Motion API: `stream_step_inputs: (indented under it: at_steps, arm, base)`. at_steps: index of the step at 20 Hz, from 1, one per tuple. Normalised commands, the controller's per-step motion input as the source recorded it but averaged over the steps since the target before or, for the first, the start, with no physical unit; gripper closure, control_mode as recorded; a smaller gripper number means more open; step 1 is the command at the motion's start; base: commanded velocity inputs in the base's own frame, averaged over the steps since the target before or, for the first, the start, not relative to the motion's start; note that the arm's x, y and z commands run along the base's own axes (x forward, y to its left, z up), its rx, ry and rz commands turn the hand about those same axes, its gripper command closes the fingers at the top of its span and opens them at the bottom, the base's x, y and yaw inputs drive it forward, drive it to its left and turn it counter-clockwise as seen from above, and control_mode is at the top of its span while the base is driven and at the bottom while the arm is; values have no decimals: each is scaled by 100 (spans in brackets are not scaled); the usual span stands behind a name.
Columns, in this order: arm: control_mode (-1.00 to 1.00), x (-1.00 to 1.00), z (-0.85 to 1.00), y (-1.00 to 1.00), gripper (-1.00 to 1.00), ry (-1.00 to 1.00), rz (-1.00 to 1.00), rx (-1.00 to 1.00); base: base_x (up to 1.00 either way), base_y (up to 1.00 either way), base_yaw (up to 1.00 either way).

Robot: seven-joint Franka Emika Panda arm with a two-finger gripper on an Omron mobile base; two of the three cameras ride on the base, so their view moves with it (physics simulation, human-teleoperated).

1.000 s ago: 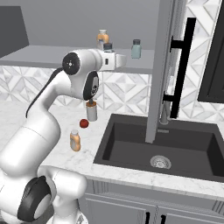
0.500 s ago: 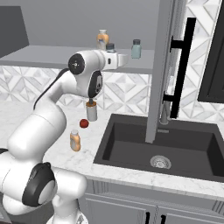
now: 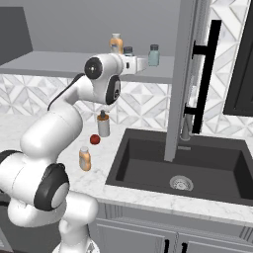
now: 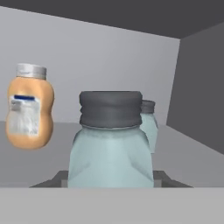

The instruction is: Put the shaker and condiment bottle from the counter next to their counterparts in the cabinet.

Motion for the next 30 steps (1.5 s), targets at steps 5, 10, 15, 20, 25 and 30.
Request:
stream_step_inputs:
  at_steps: [5, 10, 15, 20, 25, 30]
  arm:
    - [-100, 37, 0, -12, 100, 0, 0, 0]
    - [-100, 34, 0, -15, 100, 0, 0, 0]
    - [-100, 28, 0, -16, 100, 0, 0, 0]
    - [-100, 6, -16, -2, 100, 0, 0, 0]
    - [-100, 0, -37, 0, 100, 0, 0, 1]
    - [-100, 4, -9, 0, 100, 0, 0, 0]
  base:
    - [0, 0, 0]
    - [0, 0, 0]
    - [0, 0, 0]
    - [0, 0, 0]
    - [0, 0, 0]
    - [0, 0, 0]
